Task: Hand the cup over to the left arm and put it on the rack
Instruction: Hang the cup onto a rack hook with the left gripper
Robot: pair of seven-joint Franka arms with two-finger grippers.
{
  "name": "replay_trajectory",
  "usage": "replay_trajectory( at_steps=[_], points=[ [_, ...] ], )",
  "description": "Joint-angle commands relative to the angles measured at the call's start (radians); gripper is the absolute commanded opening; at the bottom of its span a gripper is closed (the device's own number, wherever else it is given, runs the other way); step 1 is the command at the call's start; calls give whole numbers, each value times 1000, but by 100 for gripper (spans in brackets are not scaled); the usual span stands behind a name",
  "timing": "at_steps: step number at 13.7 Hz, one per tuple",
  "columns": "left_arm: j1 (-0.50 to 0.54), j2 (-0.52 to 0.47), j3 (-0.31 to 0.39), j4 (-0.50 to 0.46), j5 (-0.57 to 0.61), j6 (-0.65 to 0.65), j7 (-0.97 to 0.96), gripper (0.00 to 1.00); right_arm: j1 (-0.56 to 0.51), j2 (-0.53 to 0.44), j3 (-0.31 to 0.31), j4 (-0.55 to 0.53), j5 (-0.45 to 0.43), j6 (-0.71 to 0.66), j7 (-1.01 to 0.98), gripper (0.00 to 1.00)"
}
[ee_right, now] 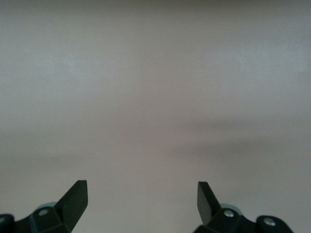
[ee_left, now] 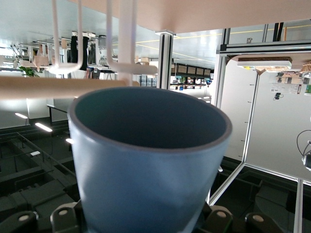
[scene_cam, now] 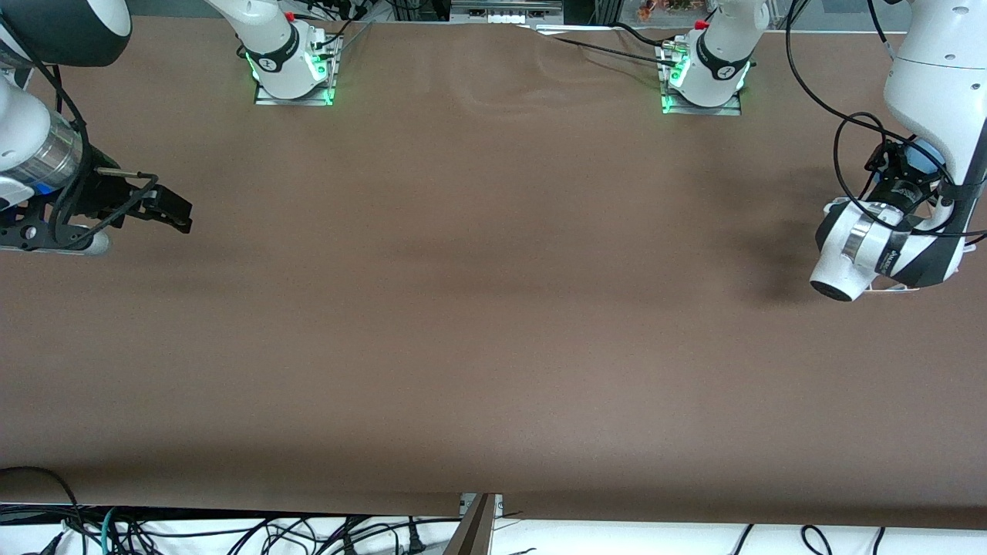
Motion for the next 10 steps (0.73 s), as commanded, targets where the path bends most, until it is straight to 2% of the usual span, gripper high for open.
replay_trajectory(
  at_steps=[1,8,10],
  points=[
    [19,-12,-3,-28,39,31,14,0,-26,-39,6,-38,-10,-2,-66,100],
    [9,31,-6,-30,39,34,-44,1,-26,-9,7,7,-3,-32,-76,100],
    [7,34,-6,-22,39,35,-47,19,-26,-9,7,7,-1,-31,-74,100]
  ],
)
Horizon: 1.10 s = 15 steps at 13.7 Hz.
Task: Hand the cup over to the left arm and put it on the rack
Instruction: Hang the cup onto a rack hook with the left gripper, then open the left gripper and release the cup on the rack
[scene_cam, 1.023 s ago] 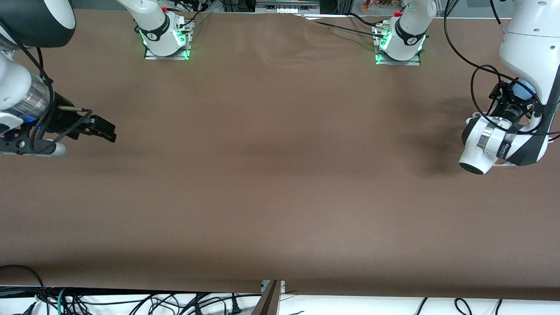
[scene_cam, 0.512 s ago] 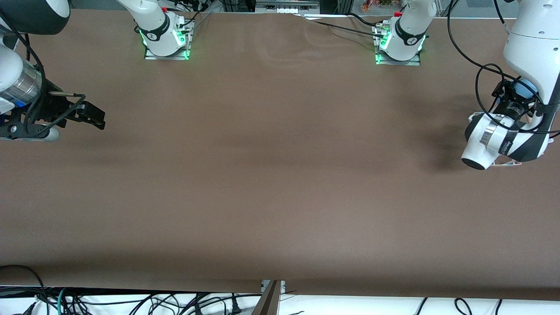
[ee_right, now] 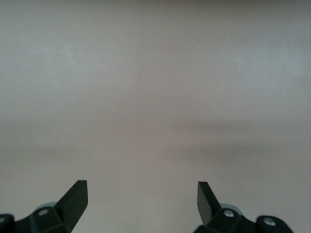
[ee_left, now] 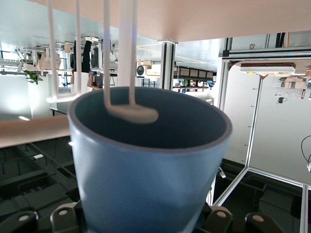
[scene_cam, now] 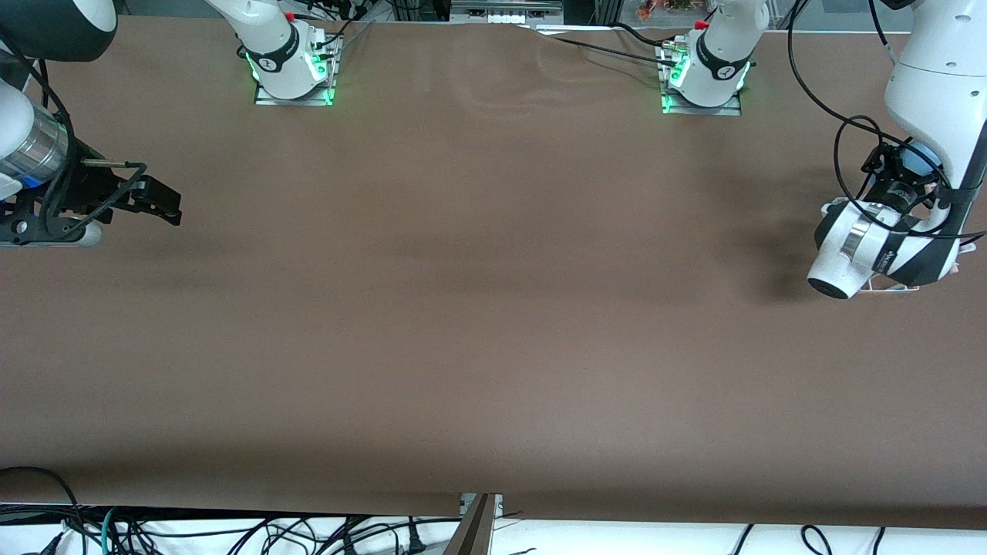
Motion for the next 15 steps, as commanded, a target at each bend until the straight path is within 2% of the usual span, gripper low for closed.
replay_trajectory(
  at_steps=[1,3,7,9,11,12,15],
  points=[
    [-8,8,-2,2,37,-6,-9,99,-7,-1,6,11,0,-17,-5,100],
    [-28,3,1,8,37,-16,-9,100,-5,-3,8,11,0,-17,-4,100],
    [-54,-15,-10,144,35,-93,60,100,-7,-1,6,11,0,-17,-4,100],
    [-55,-40,-25,281,-29,-107,104,100,-7,-1,8,11,0,-17,-2,100],
    [-63,-61,-42,428,-169,-119,109,100,-7,-1,8,11,0,-17,-2,100],
    [-96,-61,-54,491,-200,-146,94,100,-7,-1,8,11,0,-17,-4,100],
    [-288,3,-41,728,-207,-236,72,100,-7,-1,6,11,0,-15,-8,100]
  ],
)
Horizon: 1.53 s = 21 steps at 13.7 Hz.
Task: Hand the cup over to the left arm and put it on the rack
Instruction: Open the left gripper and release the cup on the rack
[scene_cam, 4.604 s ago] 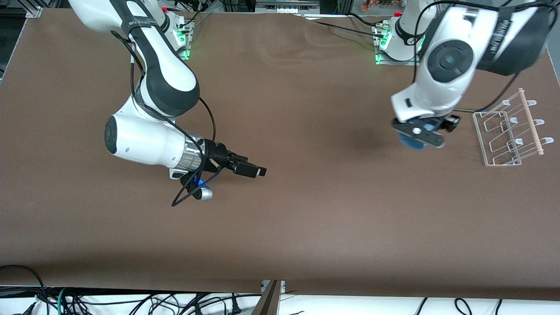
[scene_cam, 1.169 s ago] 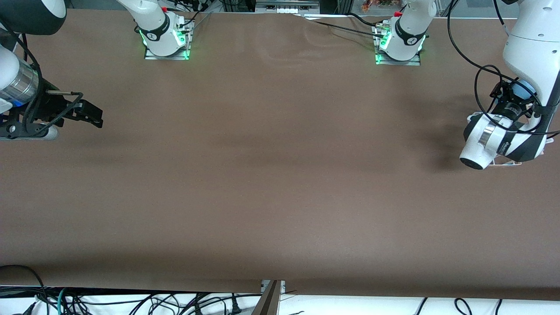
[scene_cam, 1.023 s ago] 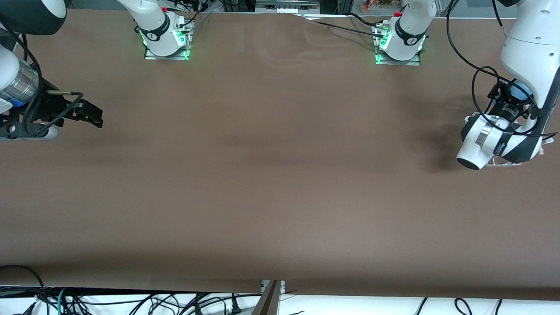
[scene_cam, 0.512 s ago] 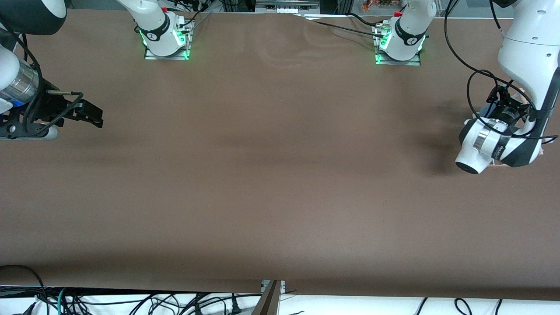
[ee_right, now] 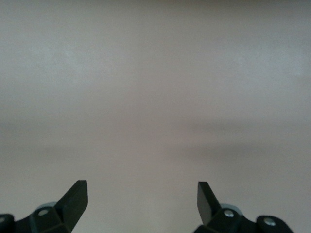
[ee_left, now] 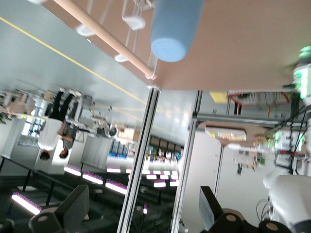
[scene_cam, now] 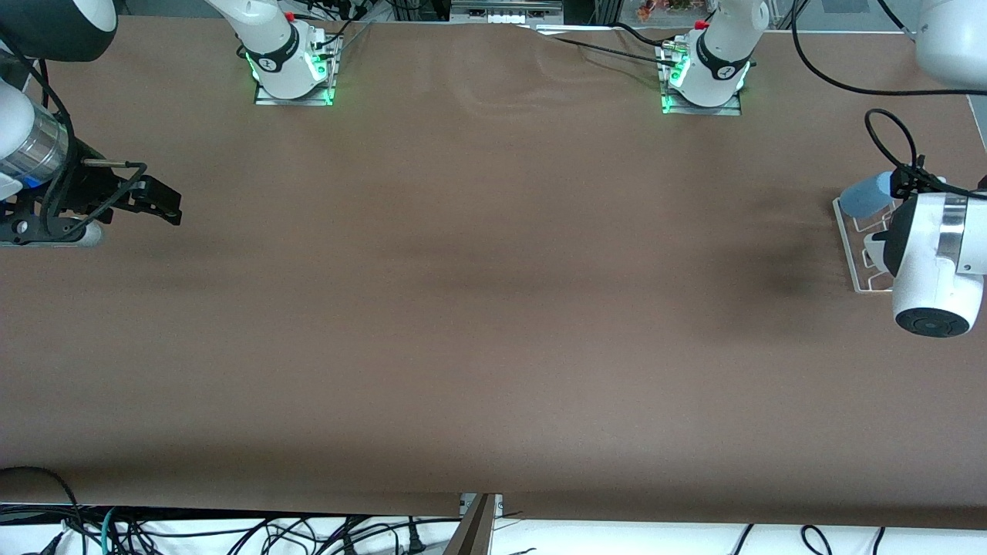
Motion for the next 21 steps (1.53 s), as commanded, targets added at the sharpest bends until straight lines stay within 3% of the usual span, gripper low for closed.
replay_trajectory(
  at_steps=[1,4,8,13,14,19,21],
  points=[
    [-172,72,16,217,-21,-68,-21,100,-7,-1,7,11,0,-14,-7,100],
    [-229,67,5,296,-90,-30,-148,100,-8,-1,6,11,0,-13,-10,100],
    [-242,38,-7,409,-274,51,-268,100,-8,-1,6,11,0,-13,-15,100],
    [-229,-105,-15,405,-510,201,-442,100,-7,-1,6,11,0,-10,-16,100],
    [-223,-149,-3,379,-561,250,-449,100,-7,-1,7,11,-1,-10,-16,100],
    [-234,-520,183,-104,-792,638,-535,100,-10,-1,6,11,-3,-8,-19,100],
    [-234,-588,227,-192,-849,744,-525,100,-10,-1,6,11,-3,-7,-19,100]
  ],
)
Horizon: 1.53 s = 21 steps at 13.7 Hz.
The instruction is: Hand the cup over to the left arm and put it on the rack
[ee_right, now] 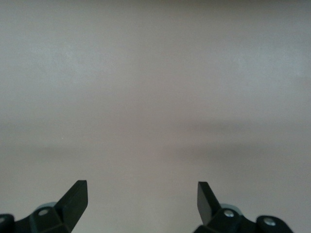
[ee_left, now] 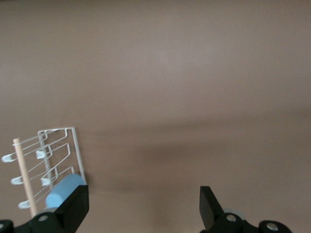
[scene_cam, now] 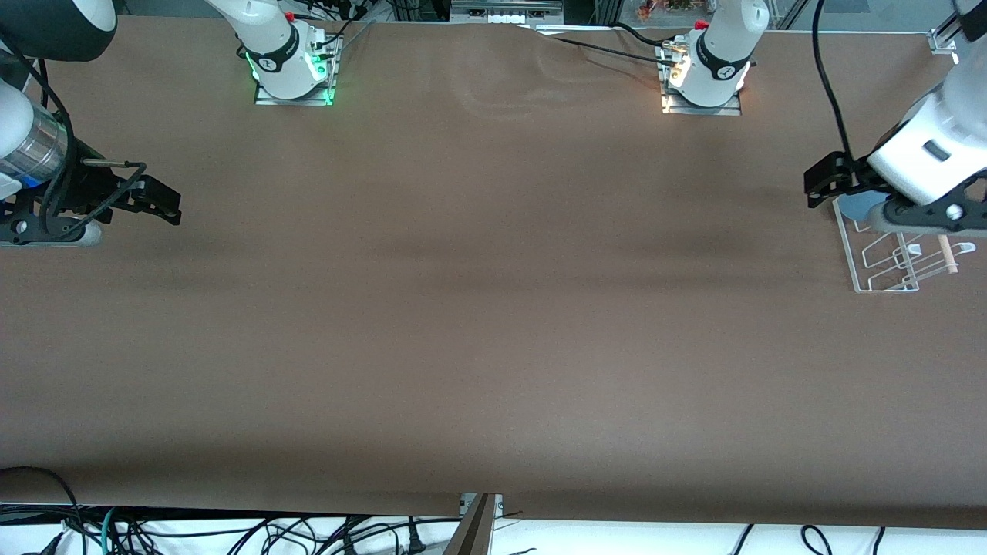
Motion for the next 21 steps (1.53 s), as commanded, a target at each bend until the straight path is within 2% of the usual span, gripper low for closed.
replay_trajectory(
  at_steps=[1,6,11,14,21],
  points=[
    [6,-148,40,-200,-60,151,-7,100,-9,-2,6,9,-3,-7,-17,100],
    [15,-148,43,-191,-60,218,-11,100,-8,0,7,9,-1,-5,-15,100],
    [21,-146,56,-194,-64,204,-17,100,-8,0,6,9,0,-7,-17,100],
    [61,-137,92,-216,-177,130,-8,100,-8,0,6,9,0,-7,-17,100],
    [60,-137,94,-251,-167,135,-7,100,-9,0,6,9,0,-7,-17,100]
  ],
)
